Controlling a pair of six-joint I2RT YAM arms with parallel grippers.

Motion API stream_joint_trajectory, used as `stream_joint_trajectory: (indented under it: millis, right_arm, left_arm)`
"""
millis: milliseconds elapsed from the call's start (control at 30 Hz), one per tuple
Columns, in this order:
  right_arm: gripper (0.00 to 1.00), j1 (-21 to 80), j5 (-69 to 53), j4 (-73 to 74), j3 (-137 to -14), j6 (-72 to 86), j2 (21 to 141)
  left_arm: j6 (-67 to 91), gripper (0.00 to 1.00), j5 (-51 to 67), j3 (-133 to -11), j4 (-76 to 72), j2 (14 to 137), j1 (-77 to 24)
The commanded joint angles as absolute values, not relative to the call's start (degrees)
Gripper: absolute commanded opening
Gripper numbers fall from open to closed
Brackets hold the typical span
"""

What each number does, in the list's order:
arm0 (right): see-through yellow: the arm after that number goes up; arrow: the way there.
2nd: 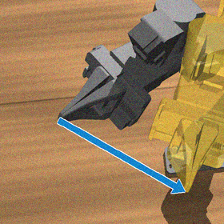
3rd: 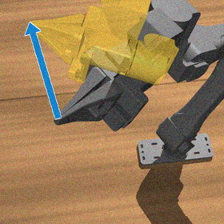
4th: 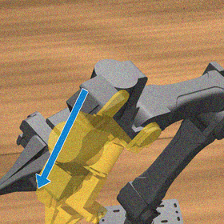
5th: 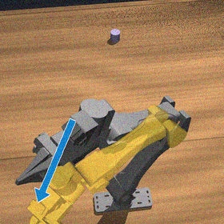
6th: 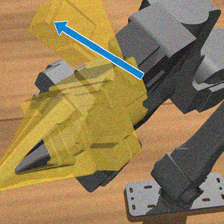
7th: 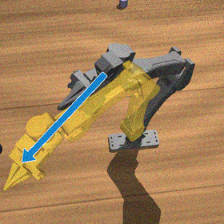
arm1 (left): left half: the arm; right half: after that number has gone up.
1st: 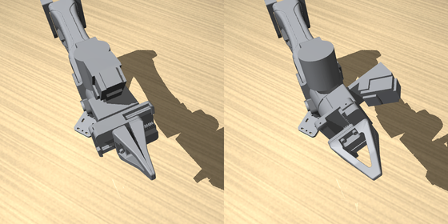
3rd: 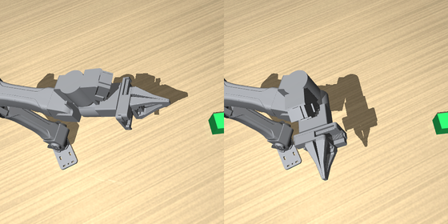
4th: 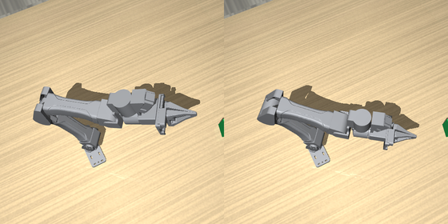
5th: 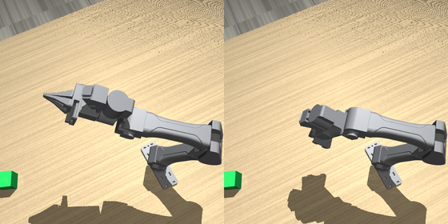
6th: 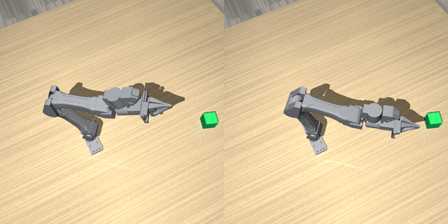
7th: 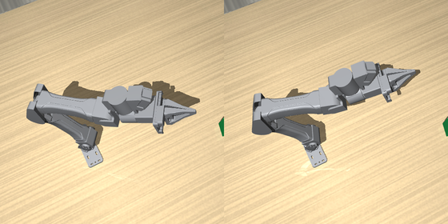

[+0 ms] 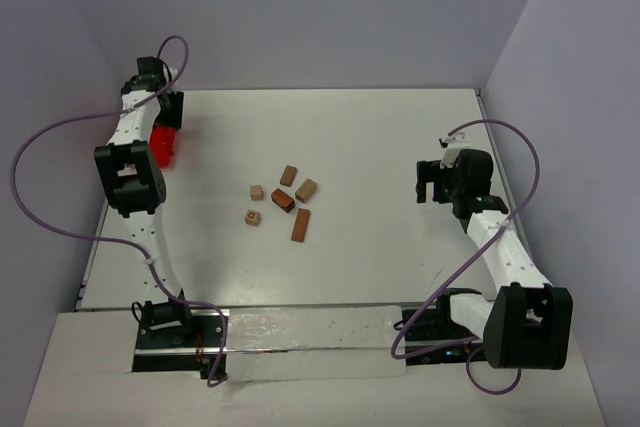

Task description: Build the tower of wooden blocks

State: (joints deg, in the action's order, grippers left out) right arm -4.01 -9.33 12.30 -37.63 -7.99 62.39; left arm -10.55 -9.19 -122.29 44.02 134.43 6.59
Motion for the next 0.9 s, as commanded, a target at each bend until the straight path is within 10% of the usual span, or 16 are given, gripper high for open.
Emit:
stream_joint_trajectory:
  millis: [0, 167, 533, 867]
  right_arm:
    - [1.00, -3.7, -10.2, 12.5, -40.7, -8.3, 60.7]
    - [1.00, -3.7, -12.3, 12.4, -40.5, -8.4, 58.9]
    - [1.00, -3.5, -16.0, 12.1, -39.9, -8.6, 55.7]
    - [1.00, -3.2, -15.5, 12.2, -39.8, -8.7, 55.6]
  left_arm:
    - [-10.1, 0.66, -8.8, -130.5, 48.3, 132.5, 7.0]
    - [-9.3, 0.68, -3.7, -136.4, 52.6, 122.8, 6.9]
    - [-2.2, 0.84, 30.3, -98.5, 40.2, 88.3, 6.2]
    - [6.0, 0.69, 11.8, -75.3, 29.5, 81.5, -20.9]
